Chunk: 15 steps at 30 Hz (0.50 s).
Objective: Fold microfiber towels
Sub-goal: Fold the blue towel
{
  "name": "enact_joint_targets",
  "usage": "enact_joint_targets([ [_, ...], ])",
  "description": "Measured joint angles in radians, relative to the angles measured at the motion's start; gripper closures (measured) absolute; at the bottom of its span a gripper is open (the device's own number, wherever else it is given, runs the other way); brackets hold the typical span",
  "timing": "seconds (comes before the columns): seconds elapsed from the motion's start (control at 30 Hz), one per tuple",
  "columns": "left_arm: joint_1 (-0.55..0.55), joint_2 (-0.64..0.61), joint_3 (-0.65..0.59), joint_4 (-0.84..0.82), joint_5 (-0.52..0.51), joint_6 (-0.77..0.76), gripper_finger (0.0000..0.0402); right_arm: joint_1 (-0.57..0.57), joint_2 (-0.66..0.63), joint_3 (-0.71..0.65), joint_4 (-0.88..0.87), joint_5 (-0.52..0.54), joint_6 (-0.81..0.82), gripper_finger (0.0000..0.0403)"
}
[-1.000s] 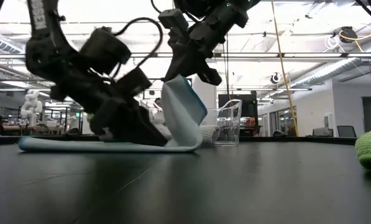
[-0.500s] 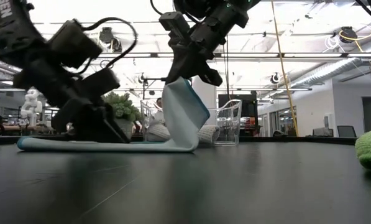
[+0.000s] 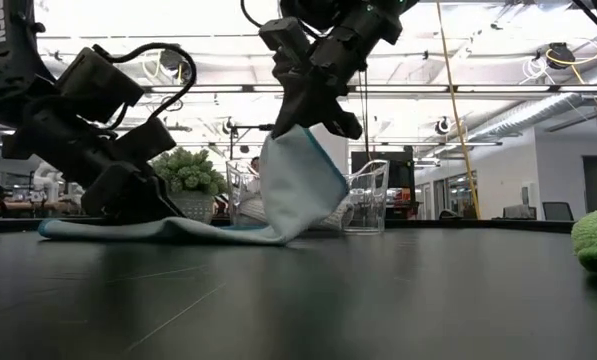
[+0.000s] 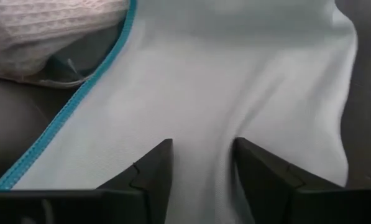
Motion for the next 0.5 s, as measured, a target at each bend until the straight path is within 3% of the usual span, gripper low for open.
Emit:
enact_joint_targets([
  [0.23,0.003,0.0,0.0,-0.021,0.0,0.003,0.0284,0.094,-0.008,0.0,-0.141,-0.01,0.001,0.0403],
  [0.5,-0.022,0.001,0.0,-0.028,0.094,0.026,0.0293,0.123,-0.072,-0.002,-0.327,0.166,-0.035,0.0403],
])
